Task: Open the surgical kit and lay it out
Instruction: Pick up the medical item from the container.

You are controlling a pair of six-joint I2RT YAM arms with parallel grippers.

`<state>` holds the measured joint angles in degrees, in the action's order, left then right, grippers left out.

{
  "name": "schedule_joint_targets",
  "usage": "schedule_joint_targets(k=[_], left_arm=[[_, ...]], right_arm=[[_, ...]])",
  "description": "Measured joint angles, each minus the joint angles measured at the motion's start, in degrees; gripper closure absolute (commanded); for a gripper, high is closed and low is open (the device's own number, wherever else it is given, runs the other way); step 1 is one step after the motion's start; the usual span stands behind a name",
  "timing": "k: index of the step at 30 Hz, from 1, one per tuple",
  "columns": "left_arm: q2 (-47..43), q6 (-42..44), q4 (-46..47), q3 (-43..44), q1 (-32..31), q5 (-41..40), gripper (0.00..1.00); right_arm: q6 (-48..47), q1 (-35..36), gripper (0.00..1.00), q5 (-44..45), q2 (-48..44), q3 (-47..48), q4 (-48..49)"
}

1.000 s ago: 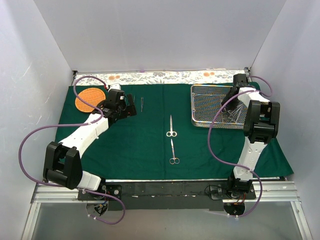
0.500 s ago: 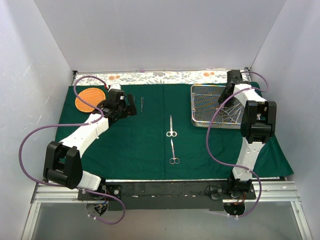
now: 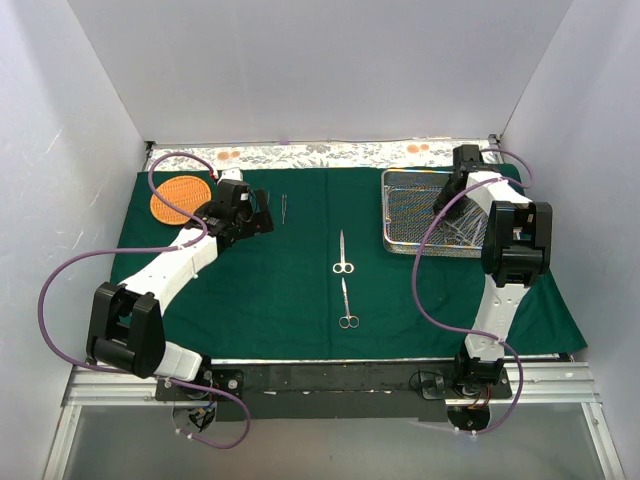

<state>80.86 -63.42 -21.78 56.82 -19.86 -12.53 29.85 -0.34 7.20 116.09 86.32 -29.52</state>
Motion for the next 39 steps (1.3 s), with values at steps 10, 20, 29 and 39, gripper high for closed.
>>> schedule_joint_targets(k=[10,20,29,39], left_arm=[[0.1,0.2,0.0,-0.1,0.0,0.7,0.05],[0.4,0.1,0.0,-0.1,0.0,1.2,0.05],[0.4,0.2,0.0,-0.1,0.0,1.2,0.05],[0.4,0.2,0.0,-0.1,0.0,1.2,0.05]], right_arm=[[-0.5,-0.9,0.61,0.4,-1.5,-3.6,-0.6],[-1.3,-0.7,0.61,1.1,-1.5,-1.7,-2.4],[1.2,0.2,0.61,0.3,-0.9,2.2,-1.5],[4.5,0.2,0.62,0.3,2.4,2.4,-1.4]])
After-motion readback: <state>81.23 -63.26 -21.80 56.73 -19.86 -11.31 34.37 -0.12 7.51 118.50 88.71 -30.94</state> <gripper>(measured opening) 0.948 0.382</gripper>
